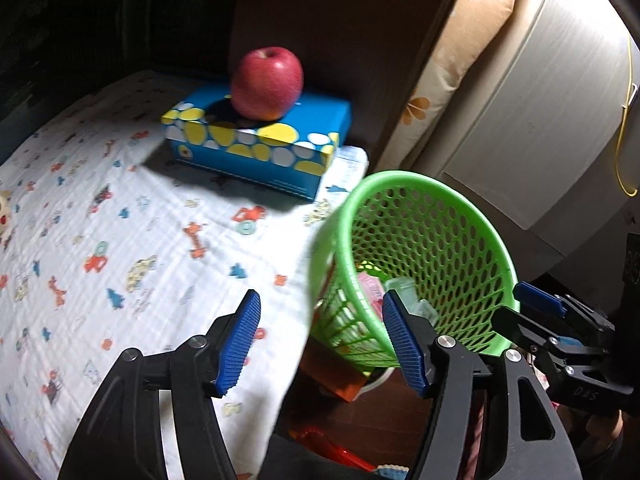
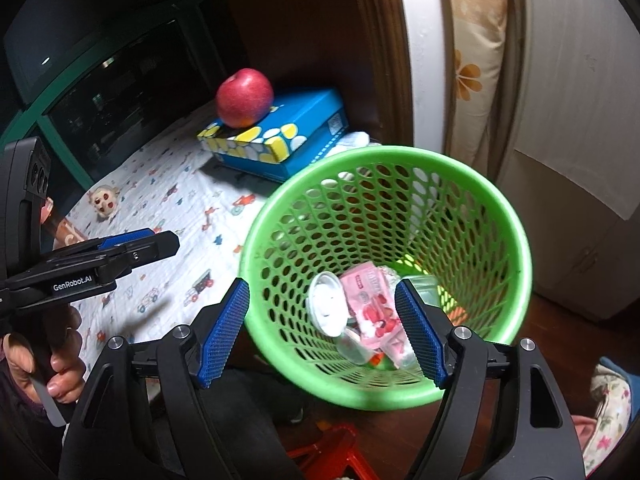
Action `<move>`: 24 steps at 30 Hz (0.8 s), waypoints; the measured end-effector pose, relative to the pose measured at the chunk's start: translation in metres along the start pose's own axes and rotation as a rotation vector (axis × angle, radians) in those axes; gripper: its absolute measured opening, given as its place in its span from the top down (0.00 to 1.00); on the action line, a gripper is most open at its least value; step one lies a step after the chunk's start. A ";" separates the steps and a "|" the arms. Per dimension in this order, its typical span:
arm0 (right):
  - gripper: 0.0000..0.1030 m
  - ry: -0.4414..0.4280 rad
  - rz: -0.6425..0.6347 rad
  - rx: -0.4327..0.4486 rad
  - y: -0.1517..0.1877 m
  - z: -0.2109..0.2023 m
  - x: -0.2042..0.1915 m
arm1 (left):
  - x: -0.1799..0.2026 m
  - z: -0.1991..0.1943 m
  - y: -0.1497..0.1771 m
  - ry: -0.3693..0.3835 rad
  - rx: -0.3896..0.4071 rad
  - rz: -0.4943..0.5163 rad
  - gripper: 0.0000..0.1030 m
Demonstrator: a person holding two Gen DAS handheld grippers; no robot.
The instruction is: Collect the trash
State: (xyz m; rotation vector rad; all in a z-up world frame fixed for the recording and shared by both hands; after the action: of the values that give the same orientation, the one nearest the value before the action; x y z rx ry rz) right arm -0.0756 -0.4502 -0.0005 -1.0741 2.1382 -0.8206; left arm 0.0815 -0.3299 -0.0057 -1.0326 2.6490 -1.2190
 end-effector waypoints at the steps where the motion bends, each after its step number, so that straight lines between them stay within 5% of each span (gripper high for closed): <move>1: 0.25 -0.009 -0.007 0.000 0.000 0.001 -0.005 | -0.006 -0.004 0.001 -0.019 0.007 -0.004 0.32; 10: 0.22 -0.086 -0.064 -0.006 -0.001 0.011 -0.048 | -0.044 -0.040 0.005 -0.157 0.078 -0.029 0.11; 24: 0.16 -0.141 -0.153 0.002 0.002 0.022 -0.101 | -0.090 -0.079 0.016 -0.330 0.125 -0.084 0.07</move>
State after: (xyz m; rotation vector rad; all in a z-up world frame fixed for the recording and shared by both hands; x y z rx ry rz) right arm -0.0108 -0.3699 0.0081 -1.2687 1.9564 -0.7905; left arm 0.1185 -0.2172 0.0173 -1.2147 2.2742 -1.1004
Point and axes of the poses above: each gripper's, at about its wrist camera, not at the fingertips, and z roughly the way its jaws point, x to its right, y to its underside, the point moved 4 cm from there along z, roughly the way its jaws point, and after that the axes turned 10 degrees about x, right-handed, at the moved point
